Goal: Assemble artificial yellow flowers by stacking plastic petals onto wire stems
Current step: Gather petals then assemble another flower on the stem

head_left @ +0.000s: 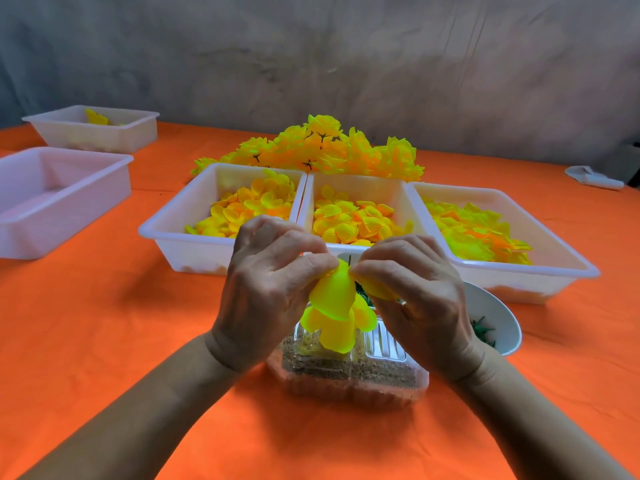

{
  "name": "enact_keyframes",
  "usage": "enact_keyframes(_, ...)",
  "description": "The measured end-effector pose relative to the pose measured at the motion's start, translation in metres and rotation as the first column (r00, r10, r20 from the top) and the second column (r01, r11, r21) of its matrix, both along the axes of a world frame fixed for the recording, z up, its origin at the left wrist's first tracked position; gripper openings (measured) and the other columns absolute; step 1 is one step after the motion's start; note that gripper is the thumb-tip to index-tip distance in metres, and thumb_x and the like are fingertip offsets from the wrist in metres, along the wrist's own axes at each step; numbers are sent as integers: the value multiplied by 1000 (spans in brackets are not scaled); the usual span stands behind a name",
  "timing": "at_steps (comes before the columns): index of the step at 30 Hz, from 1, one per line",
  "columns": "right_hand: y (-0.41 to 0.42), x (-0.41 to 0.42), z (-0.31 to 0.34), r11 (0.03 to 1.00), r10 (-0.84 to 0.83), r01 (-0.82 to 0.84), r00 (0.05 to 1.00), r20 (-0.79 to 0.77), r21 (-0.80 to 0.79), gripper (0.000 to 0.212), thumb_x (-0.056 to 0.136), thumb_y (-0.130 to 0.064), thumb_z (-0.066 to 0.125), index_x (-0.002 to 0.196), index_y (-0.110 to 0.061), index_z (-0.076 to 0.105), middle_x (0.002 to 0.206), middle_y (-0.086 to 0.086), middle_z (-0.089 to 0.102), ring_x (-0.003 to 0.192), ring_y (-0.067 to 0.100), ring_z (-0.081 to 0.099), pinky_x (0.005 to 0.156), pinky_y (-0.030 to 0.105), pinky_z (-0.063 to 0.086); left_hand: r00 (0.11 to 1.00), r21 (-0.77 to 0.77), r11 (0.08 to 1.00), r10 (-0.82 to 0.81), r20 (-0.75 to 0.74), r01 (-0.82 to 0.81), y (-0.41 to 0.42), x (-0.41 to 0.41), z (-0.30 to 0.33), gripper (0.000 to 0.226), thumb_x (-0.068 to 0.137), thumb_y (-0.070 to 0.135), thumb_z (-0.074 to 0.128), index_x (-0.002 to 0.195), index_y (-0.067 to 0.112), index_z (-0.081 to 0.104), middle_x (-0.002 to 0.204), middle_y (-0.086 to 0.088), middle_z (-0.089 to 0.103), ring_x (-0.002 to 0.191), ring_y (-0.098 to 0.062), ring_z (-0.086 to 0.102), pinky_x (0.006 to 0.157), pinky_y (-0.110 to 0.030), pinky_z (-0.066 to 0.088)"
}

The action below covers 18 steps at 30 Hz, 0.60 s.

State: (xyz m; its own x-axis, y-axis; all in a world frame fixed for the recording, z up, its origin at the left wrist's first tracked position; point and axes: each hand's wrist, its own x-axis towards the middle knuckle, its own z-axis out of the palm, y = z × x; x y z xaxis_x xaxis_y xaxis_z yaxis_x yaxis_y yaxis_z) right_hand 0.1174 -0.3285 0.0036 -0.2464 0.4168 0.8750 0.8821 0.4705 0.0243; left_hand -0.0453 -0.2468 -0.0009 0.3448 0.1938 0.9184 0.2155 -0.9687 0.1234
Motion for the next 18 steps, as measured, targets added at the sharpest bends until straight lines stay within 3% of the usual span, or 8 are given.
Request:
enact_keyframes(2,0,2,-2,998,-54,55,998,43,-25,14,85,-7,61,81,-3,73,80,8,67,75,27,63,72,38,44,996,106,991,83,-25,-80,7,0,-4,12,85,13,68,79,6,76,83,-6,71,79,-27,61,80,-44,44)
enact_keyframes(6,-1,1,-5,996,-85,89,990,110,-30,14,84,-8,61,81,-4,74,79,8,66,75,27,63,72,39,45,990,189,976,121,-69,-107,14,-1,-11,5,81,9,74,84,7,76,87,-5,72,80,-28,62,79,-45,45)
enact_keyframes(11,-1,0,-5,994,-100,104,989,109,-36,10,84,-7,64,81,-4,74,78,7,66,73,26,63,72,37,43,984,218,973,109,-141,-76,15,-9,-16,40,75,3,73,111,13,60,102,-9,69,92,-30,63,88,-44,42)
enact_keyframes(18,-2,0,-5,994,-94,100,989,115,-51,6,80,-4,68,82,-4,74,79,7,66,72,27,63,72,38,44,968,183,983,24,-250,22,3,-15,-16,52,74,28,73,118,12,51,110,-13,66,103,-30,62,94,-50,41)
